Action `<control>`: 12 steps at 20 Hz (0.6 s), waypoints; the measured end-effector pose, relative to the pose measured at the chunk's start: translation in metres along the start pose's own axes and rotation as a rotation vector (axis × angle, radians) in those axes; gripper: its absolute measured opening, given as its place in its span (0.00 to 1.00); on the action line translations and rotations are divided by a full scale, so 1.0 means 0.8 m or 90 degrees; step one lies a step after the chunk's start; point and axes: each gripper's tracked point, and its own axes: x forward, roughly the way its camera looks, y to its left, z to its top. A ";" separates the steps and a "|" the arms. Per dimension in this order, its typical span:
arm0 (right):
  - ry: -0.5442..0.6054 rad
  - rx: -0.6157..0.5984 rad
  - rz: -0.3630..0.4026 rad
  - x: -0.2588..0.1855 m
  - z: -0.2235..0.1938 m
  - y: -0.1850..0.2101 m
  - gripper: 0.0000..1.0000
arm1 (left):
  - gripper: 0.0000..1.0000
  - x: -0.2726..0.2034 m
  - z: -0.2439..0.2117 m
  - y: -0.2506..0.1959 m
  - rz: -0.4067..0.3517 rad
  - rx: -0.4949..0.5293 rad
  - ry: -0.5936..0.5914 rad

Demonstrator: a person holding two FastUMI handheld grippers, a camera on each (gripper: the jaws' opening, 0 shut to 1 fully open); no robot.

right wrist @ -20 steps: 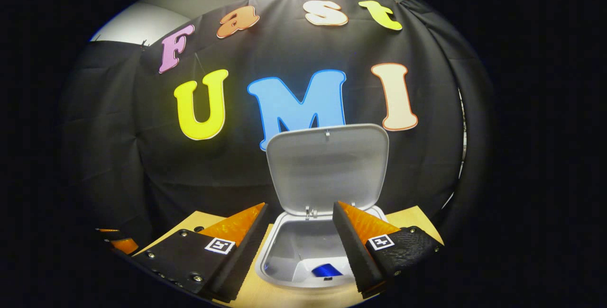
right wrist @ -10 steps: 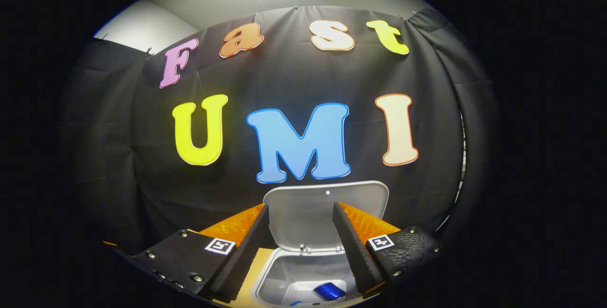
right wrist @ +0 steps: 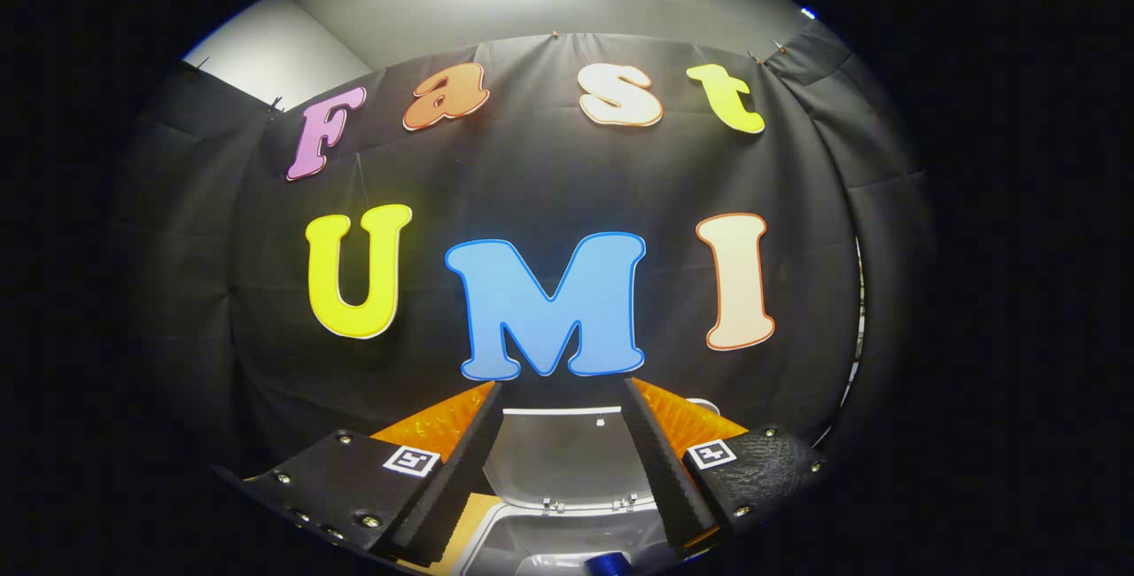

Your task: Press the lid of the desktop garbage bin to open it, pick up the crumpled paper on the desktop and throw it into the bin, then pick up the pop can on the desktop and drop it into the bin, and finally close the garbage bin lid.

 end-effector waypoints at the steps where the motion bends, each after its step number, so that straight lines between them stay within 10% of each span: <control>1: -0.005 -0.002 -0.004 0.005 0.002 0.000 0.87 | 1.00 0.001 -0.001 0.003 0.004 0.000 0.002; 12: -0.022 -0.025 -0.048 0.046 -0.003 -0.017 0.87 | 0.96 0.013 -0.008 0.019 0.023 -0.005 0.019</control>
